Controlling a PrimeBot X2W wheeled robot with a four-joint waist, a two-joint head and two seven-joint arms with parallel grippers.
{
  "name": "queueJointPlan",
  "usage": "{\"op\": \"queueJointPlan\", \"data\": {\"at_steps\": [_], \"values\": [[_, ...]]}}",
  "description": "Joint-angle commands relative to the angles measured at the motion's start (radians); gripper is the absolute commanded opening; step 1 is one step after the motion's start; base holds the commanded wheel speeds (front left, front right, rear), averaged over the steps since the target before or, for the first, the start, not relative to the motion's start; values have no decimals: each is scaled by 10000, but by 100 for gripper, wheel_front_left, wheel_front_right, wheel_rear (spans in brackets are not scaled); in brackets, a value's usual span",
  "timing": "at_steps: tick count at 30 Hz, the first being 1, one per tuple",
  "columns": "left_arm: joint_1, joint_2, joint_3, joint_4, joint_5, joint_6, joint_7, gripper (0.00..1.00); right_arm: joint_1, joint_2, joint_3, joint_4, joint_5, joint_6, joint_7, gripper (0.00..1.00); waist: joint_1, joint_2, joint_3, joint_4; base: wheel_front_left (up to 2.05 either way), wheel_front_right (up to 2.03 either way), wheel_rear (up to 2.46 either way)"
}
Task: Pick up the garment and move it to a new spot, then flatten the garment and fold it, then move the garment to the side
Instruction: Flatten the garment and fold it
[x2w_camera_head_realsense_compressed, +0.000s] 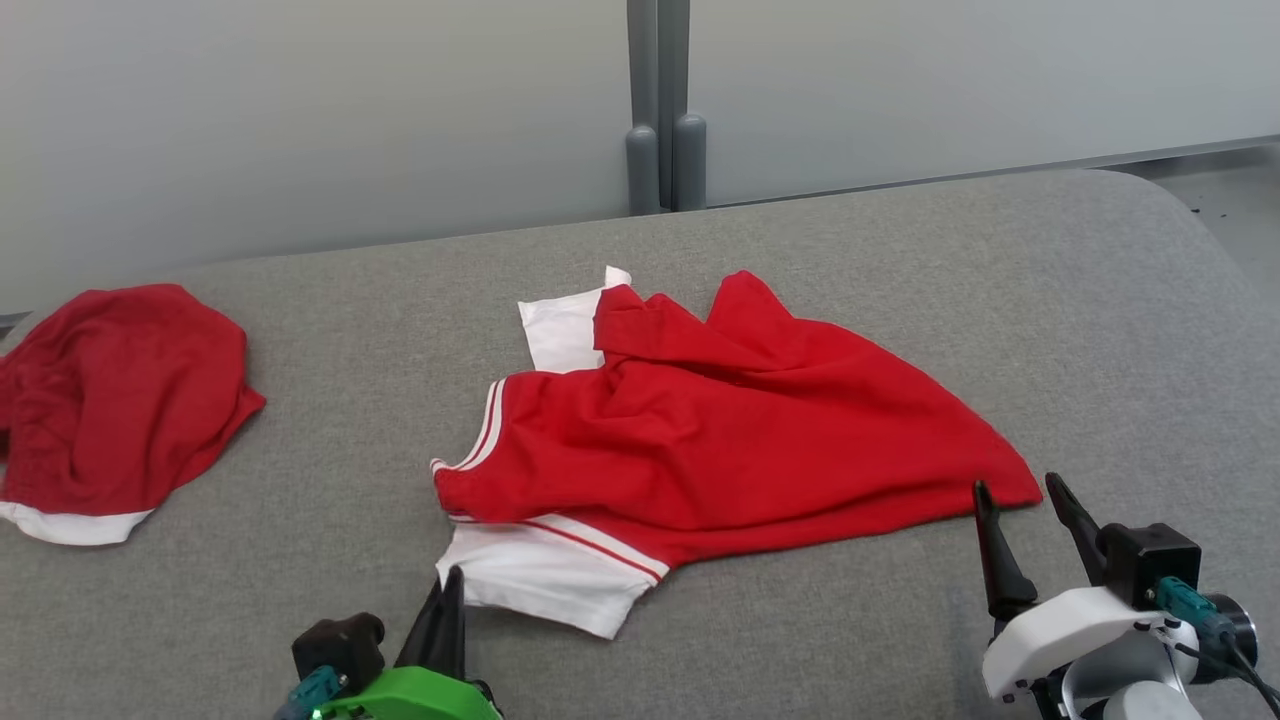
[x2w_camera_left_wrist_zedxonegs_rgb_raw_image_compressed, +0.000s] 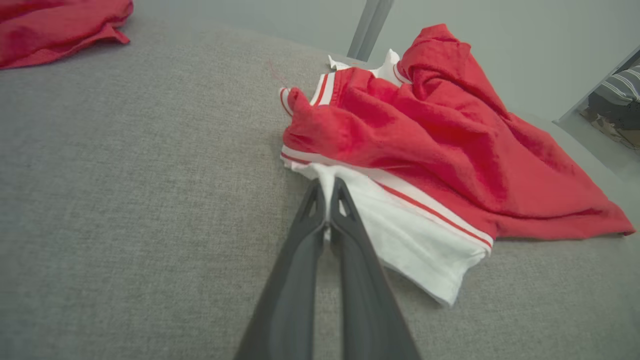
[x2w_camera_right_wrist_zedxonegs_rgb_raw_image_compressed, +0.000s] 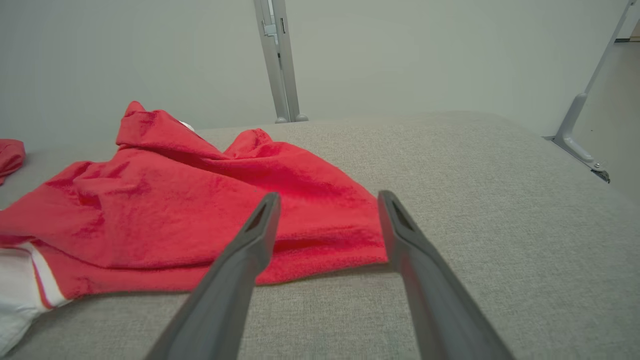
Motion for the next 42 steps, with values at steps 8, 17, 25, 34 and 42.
{"op": "queueJointPlan", "data": {"at_steps": [8, 17, 25, 34, 42], "values": [[894, 650, 501, -2502, 135, 708, -78, 0, 447, -19, -328, 633, 223, -3, 220, 100, 0, 31, -67, 403, 0, 0, 0], [1997, 1068, 544, -4650, 238, 1388, 585, 0, 156, -22, -899, 1917, 860, -3, 408, 100, 0, 31, 5, 581, 0, 0, 0], [2162, 1051, 490, -4741, 252, 1548, 673, 0, -569, -24, -912, 3158, 1103, -3, 556, 100, 0, 31, 130, 660, 0, 0, 0], [1926, 1061, 419, -4481, 269, 1585, 620, 0, -1549, -22, -1075, 4721, 782, -3, 674, 100, 0, 31, 318, 871, 0, 0, 0], [1797, 1078, 437, -4270, 163, 1537, 504, 0, -2046, 2, -533, 5674, 878, 2, 646, 61, 0, 31, 412, 994, 0, 0, 0]]}}
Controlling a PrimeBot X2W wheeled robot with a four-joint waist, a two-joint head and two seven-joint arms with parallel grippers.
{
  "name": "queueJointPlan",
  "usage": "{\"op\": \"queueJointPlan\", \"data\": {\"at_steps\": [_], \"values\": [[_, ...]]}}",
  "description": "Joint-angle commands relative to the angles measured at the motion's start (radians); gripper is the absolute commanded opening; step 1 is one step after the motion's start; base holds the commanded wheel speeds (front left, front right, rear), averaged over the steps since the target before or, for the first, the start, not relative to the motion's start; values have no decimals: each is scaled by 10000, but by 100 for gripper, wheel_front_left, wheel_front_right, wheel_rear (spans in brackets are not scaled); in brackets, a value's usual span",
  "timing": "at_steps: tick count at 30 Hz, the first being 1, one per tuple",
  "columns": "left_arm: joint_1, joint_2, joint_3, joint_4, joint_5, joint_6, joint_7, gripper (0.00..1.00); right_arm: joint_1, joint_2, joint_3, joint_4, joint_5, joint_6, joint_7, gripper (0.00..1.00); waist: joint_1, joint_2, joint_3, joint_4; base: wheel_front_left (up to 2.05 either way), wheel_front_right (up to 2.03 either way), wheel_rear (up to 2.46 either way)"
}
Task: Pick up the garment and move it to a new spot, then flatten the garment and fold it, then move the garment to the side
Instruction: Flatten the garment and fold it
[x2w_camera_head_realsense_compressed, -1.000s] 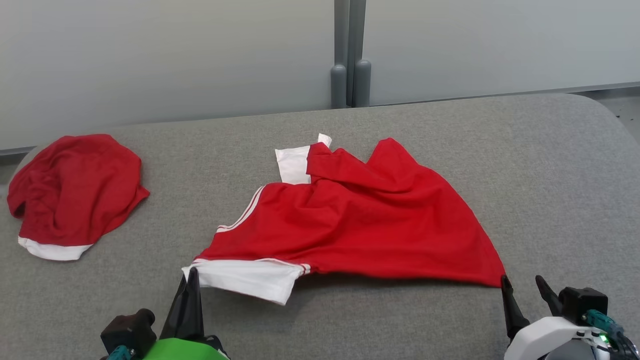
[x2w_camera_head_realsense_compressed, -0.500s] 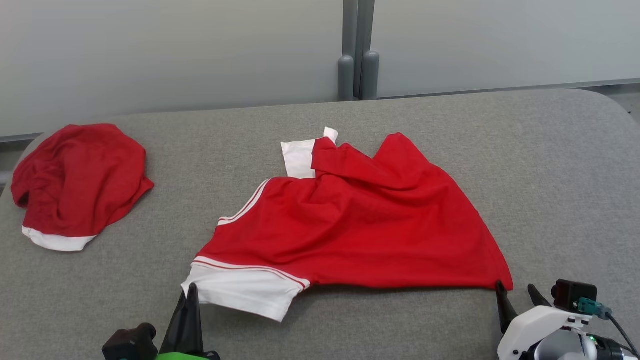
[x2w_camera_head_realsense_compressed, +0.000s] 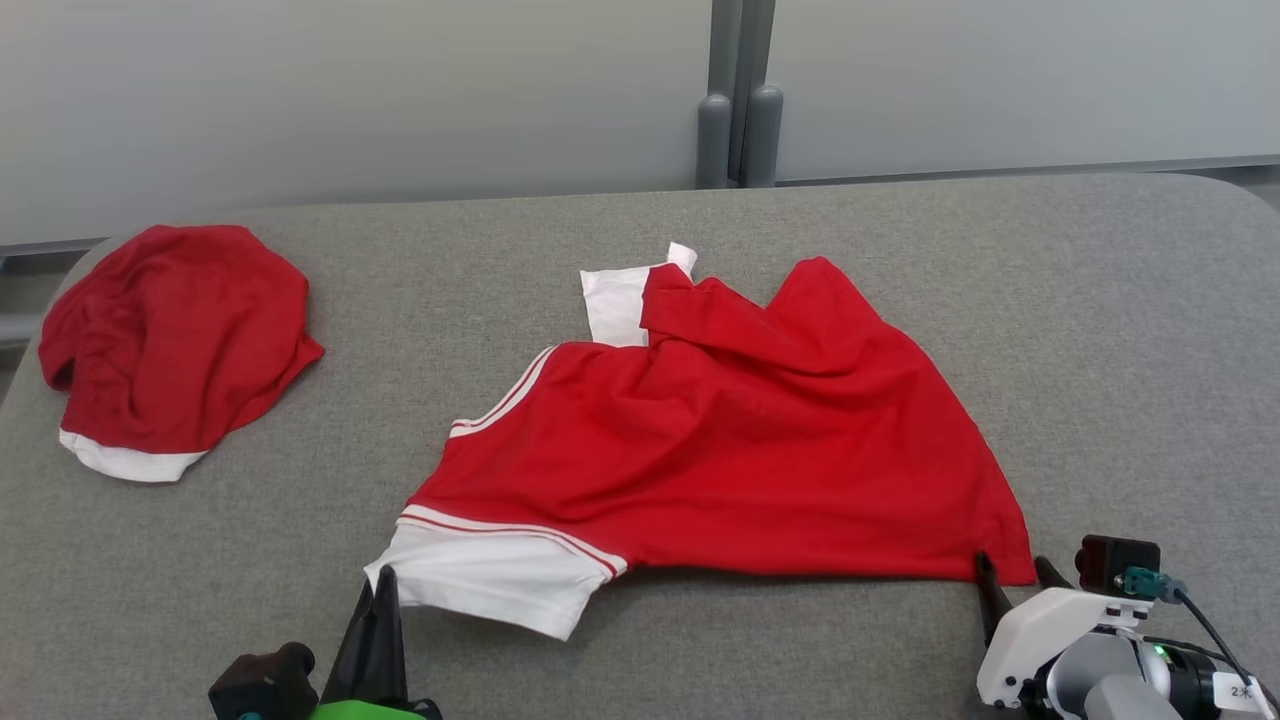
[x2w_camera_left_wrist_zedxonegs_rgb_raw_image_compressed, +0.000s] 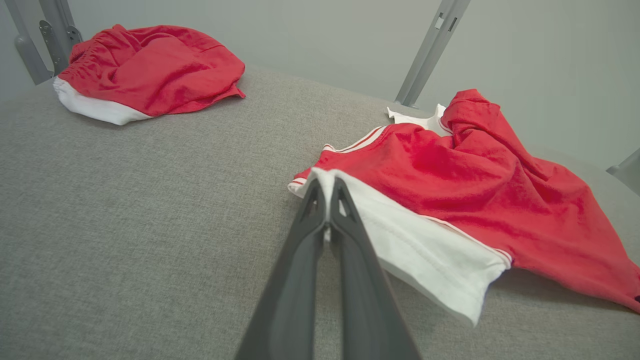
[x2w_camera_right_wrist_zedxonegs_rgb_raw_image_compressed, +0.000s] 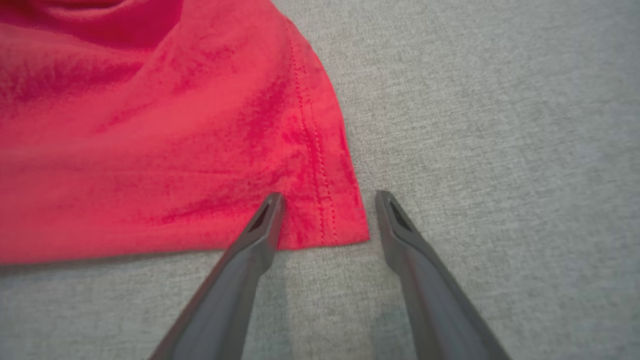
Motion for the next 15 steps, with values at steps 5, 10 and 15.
{"op": "queueJointPlan", "data": {"at_steps": [5, 10, 15], "values": [[-173, 43, 10, 81, -103, -27, -94, 0, -208, 33, 289, 322, 138, 6, 80, 7, 0, 31, -5, -22, 0, 0, 0], [-220, 34, -4, 100, -164, -34, -121, 0, -382, 0, 273, 4, 249, 4, -237, 0, 0, 31, -33, -84, 0, 0, 0], [-270, -121, 114, 43, -411, -136, -230, 0, -436, 0, 324, -727, 589, 4, -549, 0, 0, 31, -105, -177, 0, 0, 0]]}}
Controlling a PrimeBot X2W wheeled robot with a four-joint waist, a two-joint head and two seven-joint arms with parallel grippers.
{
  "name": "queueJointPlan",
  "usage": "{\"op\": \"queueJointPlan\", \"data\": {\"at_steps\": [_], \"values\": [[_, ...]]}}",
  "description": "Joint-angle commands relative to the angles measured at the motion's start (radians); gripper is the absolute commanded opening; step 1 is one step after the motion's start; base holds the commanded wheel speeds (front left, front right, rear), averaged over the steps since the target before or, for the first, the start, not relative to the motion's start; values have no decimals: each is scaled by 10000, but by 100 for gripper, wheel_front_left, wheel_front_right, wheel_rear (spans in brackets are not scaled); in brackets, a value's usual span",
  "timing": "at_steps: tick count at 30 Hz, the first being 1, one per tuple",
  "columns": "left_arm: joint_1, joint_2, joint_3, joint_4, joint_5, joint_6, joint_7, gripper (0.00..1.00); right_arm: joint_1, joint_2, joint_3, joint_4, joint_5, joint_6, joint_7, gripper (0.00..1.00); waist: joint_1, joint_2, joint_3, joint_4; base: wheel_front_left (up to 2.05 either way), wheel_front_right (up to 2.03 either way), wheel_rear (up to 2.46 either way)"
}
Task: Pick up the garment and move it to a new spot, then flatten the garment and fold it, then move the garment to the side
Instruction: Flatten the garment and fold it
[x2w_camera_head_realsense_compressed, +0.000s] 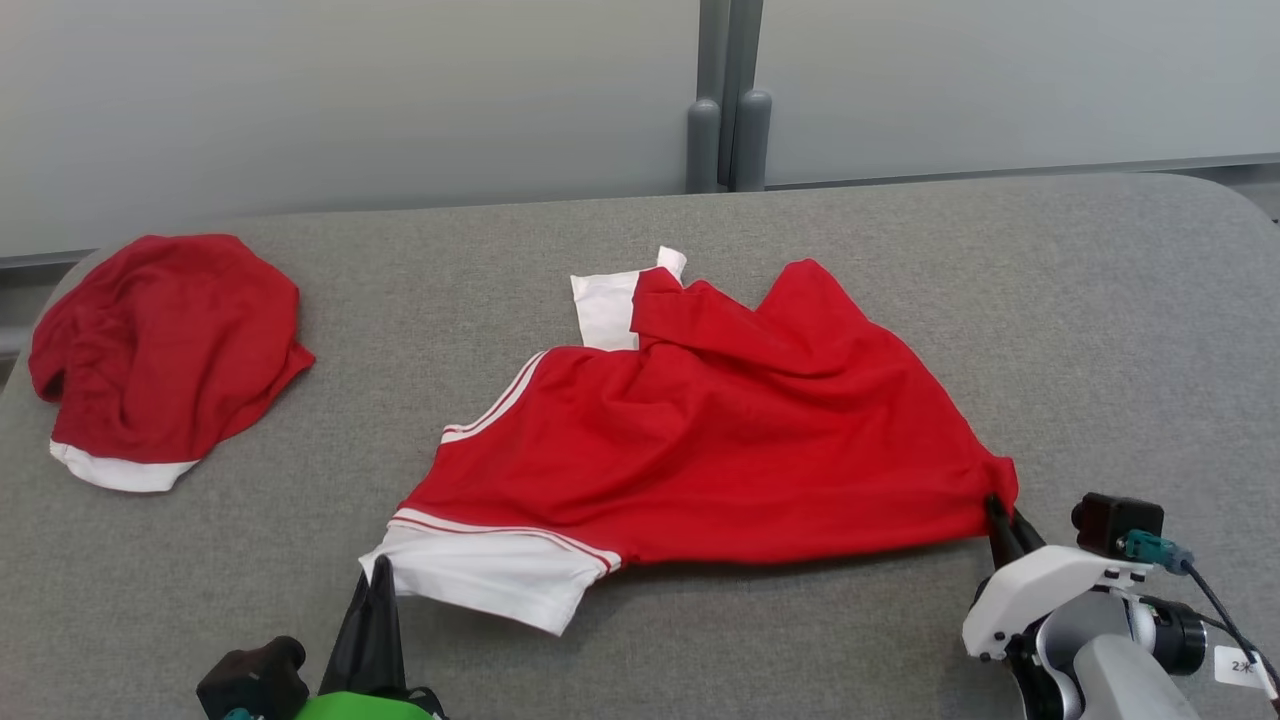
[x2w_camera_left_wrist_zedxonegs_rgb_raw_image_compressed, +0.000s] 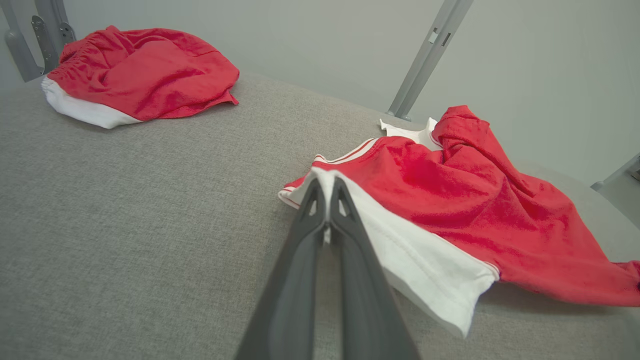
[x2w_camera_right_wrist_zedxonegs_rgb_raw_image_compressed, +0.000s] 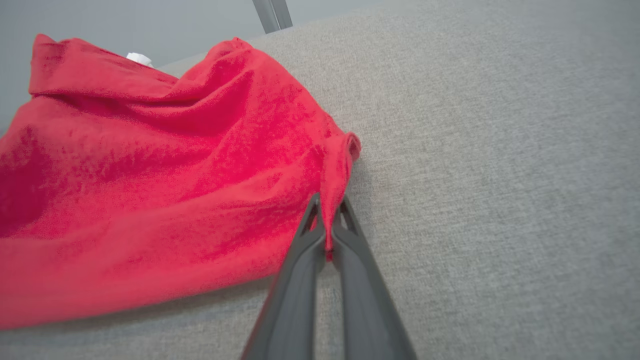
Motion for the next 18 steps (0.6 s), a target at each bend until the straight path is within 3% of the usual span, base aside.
{"op": "queueJointPlan", "data": {"at_steps": [1, 12, 18], "values": [[-189, -110, 131, -47, -209, -96, -105, 0, -111, -35, 86, -401, 265, 1, -128, 0, 0, 31, -60, -72, 0, 0, 0], [-891, -517, 662, -833, -1455, -656, -290, 0, 318, -35, 526, -3731, 1728, 1, 269, 0, 0, 31, -362, -407, 0, 0, 0], [-1736, -521, 945, -2048, -1905, -838, -132, 0, 646, -37, 286, -6114, 2450, 2, 924, 0, 0, 31, -487, -526, 0, 0, 0]]}}
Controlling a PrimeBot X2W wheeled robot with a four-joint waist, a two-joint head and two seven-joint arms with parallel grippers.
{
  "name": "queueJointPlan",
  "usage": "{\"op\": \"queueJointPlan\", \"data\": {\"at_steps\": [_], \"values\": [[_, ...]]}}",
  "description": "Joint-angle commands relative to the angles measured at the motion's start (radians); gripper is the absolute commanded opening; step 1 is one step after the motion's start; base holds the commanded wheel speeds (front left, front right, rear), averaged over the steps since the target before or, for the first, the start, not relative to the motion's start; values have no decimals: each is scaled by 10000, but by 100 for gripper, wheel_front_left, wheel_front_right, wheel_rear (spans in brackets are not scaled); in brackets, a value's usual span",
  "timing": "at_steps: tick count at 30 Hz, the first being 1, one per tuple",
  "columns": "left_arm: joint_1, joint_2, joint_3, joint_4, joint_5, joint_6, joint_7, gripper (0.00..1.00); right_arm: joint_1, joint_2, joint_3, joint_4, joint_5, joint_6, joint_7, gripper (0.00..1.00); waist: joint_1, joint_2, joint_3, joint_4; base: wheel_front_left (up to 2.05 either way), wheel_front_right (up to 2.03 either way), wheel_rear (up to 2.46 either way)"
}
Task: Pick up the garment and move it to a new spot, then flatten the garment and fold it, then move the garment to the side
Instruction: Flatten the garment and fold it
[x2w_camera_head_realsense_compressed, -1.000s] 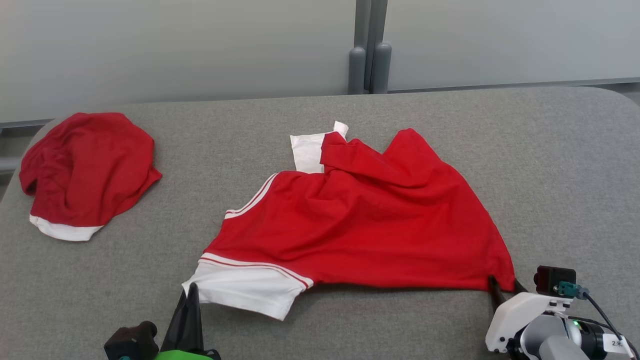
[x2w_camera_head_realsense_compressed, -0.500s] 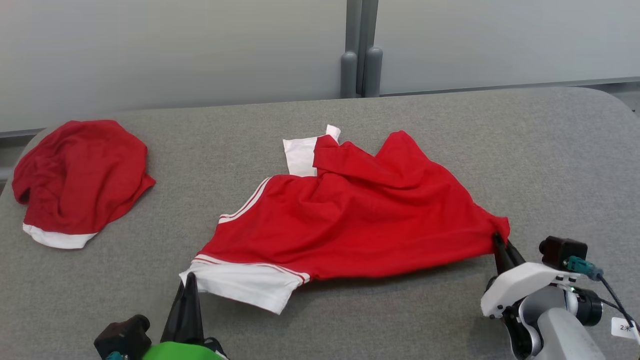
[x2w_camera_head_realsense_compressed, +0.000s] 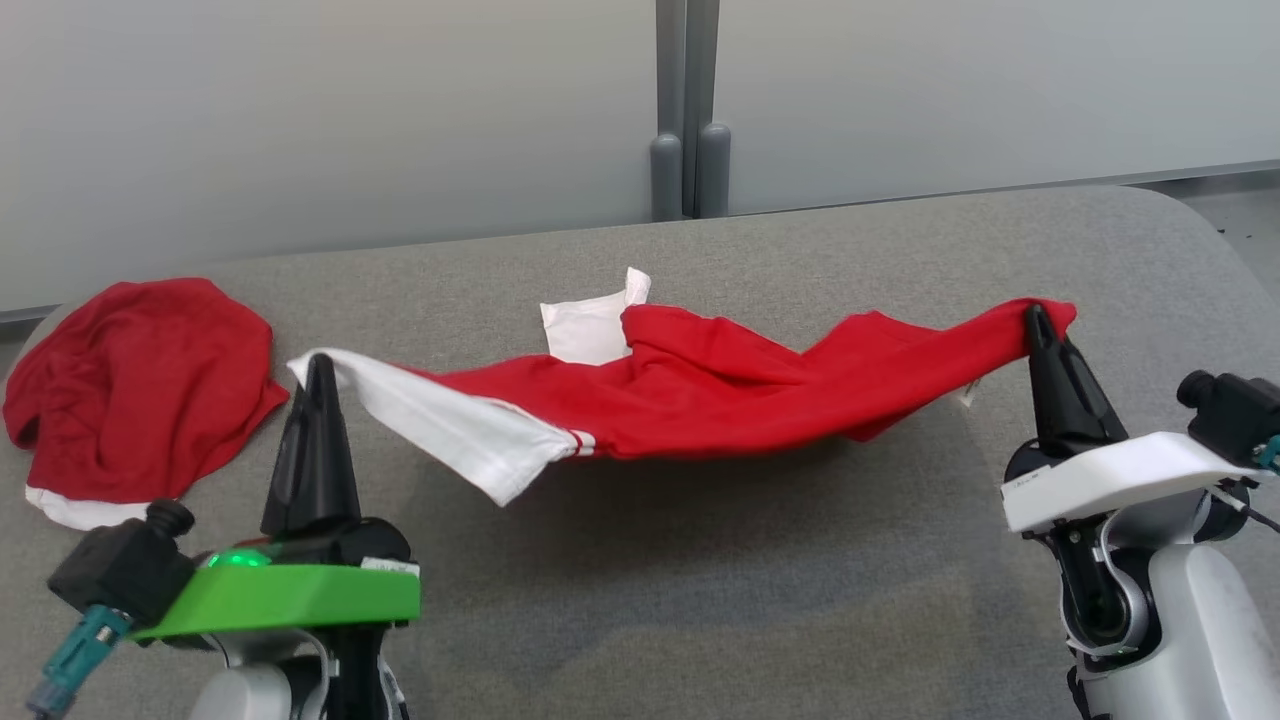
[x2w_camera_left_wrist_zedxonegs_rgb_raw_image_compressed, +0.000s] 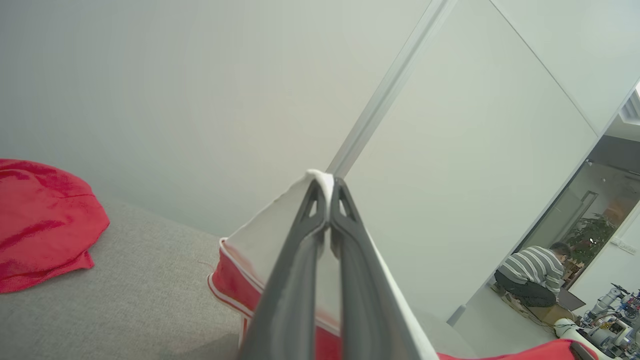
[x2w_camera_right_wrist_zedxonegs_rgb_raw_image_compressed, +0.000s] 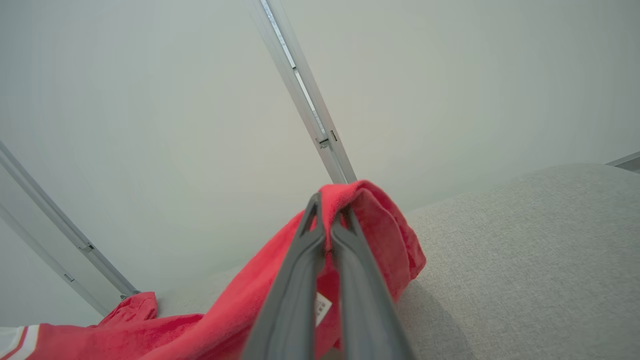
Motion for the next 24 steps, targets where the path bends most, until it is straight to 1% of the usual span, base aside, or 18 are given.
{"op": "queueJointPlan", "data": {"at_steps": [1, 8, 16, 21, 24], "values": [[-281, 85, 73, -246, -20, -49, 56, 0, 147, -32, -46, -353, 130, 4, 119, 0, 0, 31, -49, -42, 0, 0, 0], [-1208, 323, 284, -2138, -121, 116, 550, 0, 302, -33, -339, -2683, 910, 4, 810, 0, 0, 31, -144, -207, 0, 0, 0], [-2208, 900, 556, -4094, 174, 462, 1338, 0, 274, -30, -828, -4844, 1550, 4, 1454, 0, 0, 31, -107, -379, 0, 0, 0], [-2779, 1142, 557, -4899, 230, 654, 1892, 0, 436, -28, -1002, -5761, 2046, 4, 1868, 0, 0, 31, -3, -439, 0, 0, 0], [-2971, 1234, 598, -4878, 222, 763, 2162, 0, 536, -30, -1069, -5790, 2046, 4, 2158, 0, 0, 31, 140, -432, 0, 0, 0]]}}
